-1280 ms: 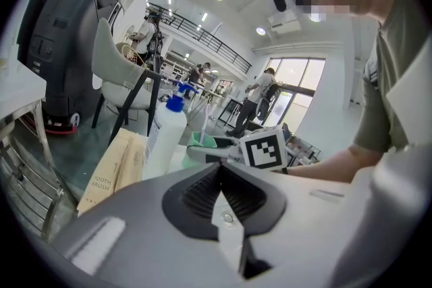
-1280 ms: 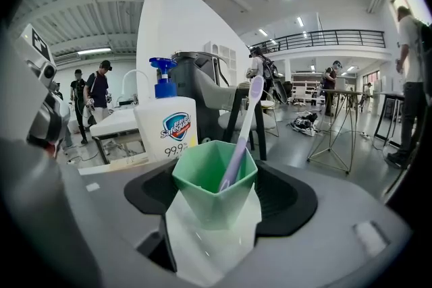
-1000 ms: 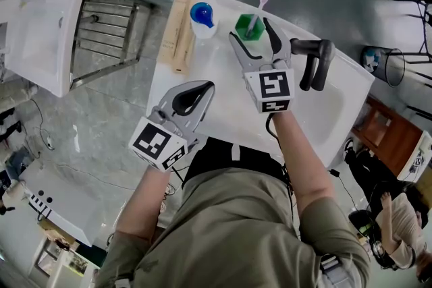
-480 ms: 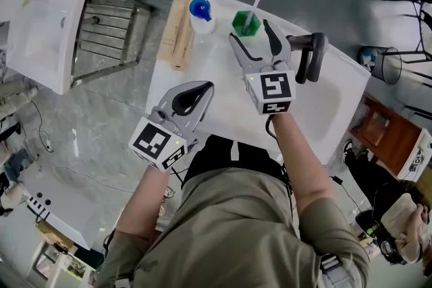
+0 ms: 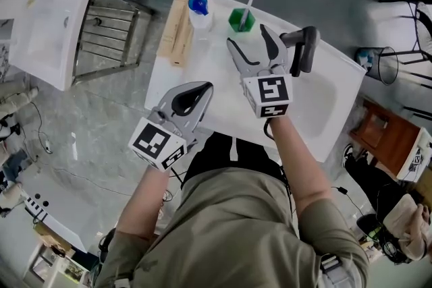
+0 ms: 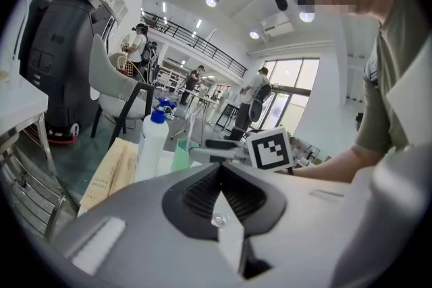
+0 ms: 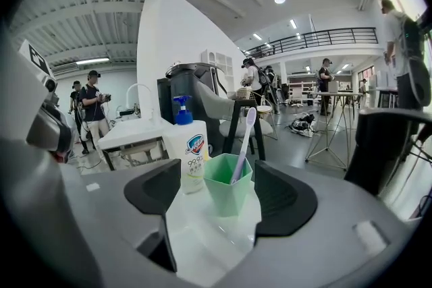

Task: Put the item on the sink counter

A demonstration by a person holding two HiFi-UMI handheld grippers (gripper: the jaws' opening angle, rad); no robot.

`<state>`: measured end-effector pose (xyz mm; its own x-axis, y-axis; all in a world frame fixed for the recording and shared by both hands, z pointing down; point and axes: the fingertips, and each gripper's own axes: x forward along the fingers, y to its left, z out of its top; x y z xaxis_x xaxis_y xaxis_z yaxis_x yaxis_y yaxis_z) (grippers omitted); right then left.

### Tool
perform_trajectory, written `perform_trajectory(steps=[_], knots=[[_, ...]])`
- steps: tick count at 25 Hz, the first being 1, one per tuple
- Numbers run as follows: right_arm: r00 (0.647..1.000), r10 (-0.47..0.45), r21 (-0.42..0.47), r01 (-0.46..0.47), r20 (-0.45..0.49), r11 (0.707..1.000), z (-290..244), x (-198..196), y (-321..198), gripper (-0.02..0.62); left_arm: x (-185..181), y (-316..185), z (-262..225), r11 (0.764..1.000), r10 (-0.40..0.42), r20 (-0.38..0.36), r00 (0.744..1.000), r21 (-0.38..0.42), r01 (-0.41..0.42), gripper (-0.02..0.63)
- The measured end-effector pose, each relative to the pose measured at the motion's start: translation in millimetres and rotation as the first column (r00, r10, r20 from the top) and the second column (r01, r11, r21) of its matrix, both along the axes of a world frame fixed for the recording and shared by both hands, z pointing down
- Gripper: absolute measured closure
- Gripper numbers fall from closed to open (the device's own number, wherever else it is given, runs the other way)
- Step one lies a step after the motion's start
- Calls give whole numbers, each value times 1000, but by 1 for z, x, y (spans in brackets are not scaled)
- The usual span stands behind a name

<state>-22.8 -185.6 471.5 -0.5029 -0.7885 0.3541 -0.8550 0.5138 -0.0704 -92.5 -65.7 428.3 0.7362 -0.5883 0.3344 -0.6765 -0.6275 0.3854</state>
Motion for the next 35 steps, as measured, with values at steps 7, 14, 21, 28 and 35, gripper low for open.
perform_trajectory(steps=[7, 14, 21, 28, 35], knots=[[1000, -2, 18, 1, 11, 1000, -18, 5, 17, 265, 4, 13, -9, 1000, -11, -6, 1000, 8, 11, 600], [999, -43, 33, 43, 22, 999, -33, 6, 39, 273, 11, 24, -17, 1000, -12, -4, 1000, 18, 12, 600], [996, -82, 48, 80, 32, 996, -53, 10, 63, 343, 18, 32, -29, 999, -12, 2, 1000, 32, 12, 600], [994, -97, 74, 93, 55, 993, -76, 18, 77, 412, 29, 38, -35, 999, -3, 0, 1000, 38, 3, 600], [993, -111, 73, 108, 41, 991, -90, 28, 94, 498, 37, 44, -44, 999, 2, 2, 1000, 47, -2, 600]])
